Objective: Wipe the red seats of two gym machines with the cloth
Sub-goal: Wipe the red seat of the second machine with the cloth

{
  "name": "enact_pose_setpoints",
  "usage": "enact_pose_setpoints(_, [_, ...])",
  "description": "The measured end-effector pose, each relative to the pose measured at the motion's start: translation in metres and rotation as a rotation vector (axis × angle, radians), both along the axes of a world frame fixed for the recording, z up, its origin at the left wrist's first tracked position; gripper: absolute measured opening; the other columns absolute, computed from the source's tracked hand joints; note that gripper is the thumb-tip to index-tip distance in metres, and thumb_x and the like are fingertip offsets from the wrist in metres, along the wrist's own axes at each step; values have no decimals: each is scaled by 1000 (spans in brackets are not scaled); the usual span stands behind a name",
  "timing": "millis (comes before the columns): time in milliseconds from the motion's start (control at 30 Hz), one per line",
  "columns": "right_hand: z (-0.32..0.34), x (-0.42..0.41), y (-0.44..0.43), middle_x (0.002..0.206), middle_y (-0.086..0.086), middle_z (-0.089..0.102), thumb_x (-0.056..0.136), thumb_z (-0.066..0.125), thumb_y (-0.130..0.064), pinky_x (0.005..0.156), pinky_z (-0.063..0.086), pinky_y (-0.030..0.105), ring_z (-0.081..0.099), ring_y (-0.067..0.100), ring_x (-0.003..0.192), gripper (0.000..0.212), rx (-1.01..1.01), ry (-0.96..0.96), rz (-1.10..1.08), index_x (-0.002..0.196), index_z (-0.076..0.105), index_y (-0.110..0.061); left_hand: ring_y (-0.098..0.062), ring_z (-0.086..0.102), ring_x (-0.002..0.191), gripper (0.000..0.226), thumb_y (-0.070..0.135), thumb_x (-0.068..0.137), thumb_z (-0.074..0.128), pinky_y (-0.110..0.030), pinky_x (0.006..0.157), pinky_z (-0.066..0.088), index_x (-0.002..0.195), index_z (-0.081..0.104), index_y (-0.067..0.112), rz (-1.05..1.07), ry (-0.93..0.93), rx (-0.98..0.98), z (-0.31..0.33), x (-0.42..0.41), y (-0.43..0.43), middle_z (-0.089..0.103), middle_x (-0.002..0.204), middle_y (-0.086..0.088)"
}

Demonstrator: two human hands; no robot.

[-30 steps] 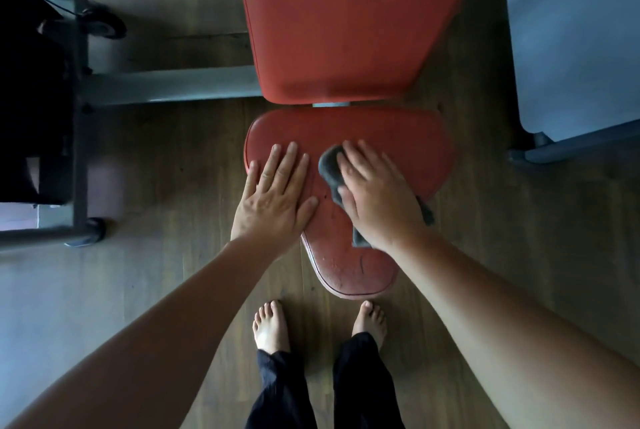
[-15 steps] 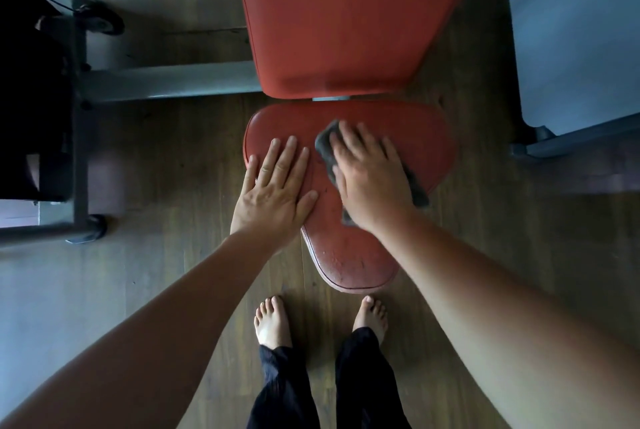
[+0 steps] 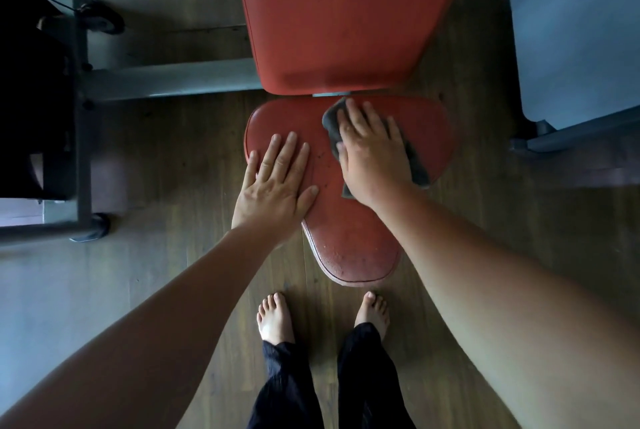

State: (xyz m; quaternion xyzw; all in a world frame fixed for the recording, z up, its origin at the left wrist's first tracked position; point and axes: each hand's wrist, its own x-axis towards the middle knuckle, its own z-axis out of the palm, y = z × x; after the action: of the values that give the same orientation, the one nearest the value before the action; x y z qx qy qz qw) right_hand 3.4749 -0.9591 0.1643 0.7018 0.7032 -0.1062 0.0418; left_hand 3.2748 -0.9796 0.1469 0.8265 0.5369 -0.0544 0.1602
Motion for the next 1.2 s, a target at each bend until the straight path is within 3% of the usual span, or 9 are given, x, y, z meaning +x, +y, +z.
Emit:
enact_pose_setpoints(133, [5, -21, -31, 166, 3, 32, 101, 39, -34, 120, 27, 56, 31, 30, 152, 56, 35, 6, -149, 153, 42, -14, -18, -9, 162, 72, 59, 104, 17, -47, 131, 1, 167, 5, 26, -2, -7, 14, -1, -1, -1, -3, 176, 4])
enact_pose_setpoints(267, [14, -21, -93, 167, 0, 29, 103, 32, -37, 122, 24, 54, 26, 26, 154, 57, -13, 36, -66, 156, 36, -17, -19, -5, 162, 72, 59, 104, 17, -48, 131, 2, 167, 8, 25, -3, -4, 27, -2, -1, 0, 0, 176, 3])
enact_pose_setpoints(500, [-8, 33, 17, 164, 4, 37, 100, 39, -30, 120, 27, 57, 32, 31, 151, 54, 22, -21, -218, 151, 46, -14, -18, -8, 162, 72, 60, 105, 18, -48, 131, -1, 167, 6, 27, -4, -6, 33, -4, -1, -1, -2, 176, 4])
enact_pose_setpoints(600, [-2, 16, -4, 164, 5, 36, 100, 40, -29, 120, 25, 57, 30, 31, 153, 55, 61, -33, -282, 151, 44, -12, -18, -8, 162, 71, 59, 105, 19, -49, 131, 1, 167, 7, 27, 5, -14, 32, -4, -1, -2, -2, 176, 4])
enact_pose_setpoints(733, [11, 0, -71, 167, -1, 30, 104, 35, -35, 123, 23, 54, 25, 26, 155, 54, 18, 6, -204, 154, 40, -18, -19, -5, 162, 72, 59, 104, 19, -50, 131, 3, 167, 9, 26, 8, -16, 39, -5, 0, -2, 1, 176, 3])
enact_pose_setpoints(900, [-3, 50, -4, 163, 4, 37, 99, 37, -34, 120, 28, 56, 33, 32, 150, 55, 42, -79, -221, 151, 45, -16, -18, -6, 162, 72, 60, 105, 19, -49, 131, 1, 167, 8, 26, 3, -13, 41, -5, -2, -1, 0, 176, 4])
enact_pose_setpoints(1000, [-9, 66, 29, 164, 7, 36, 102, 37, -32, 122, 23, 58, 27, 32, 153, 55, 1, -84, -315, 154, 39, -14, -19, -8, 162, 71, 59, 105, 18, -49, 131, 0, 167, 6, 26, 1, -6, 41, -5, -2, -1, -2, 176, 3])
enact_pose_setpoints(1200, [11, -3, -68, 165, 4, 33, 100, 36, -36, 121, 26, 57, 33, 30, 150, 57, 10, -18, -142, 153, 43, -15, -19, -4, 162, 72, 59, 104, 22, -48, 131, 1, 167, 12, 26, 18, -34, 30, 0, -1, -1, 4, 176, 3])
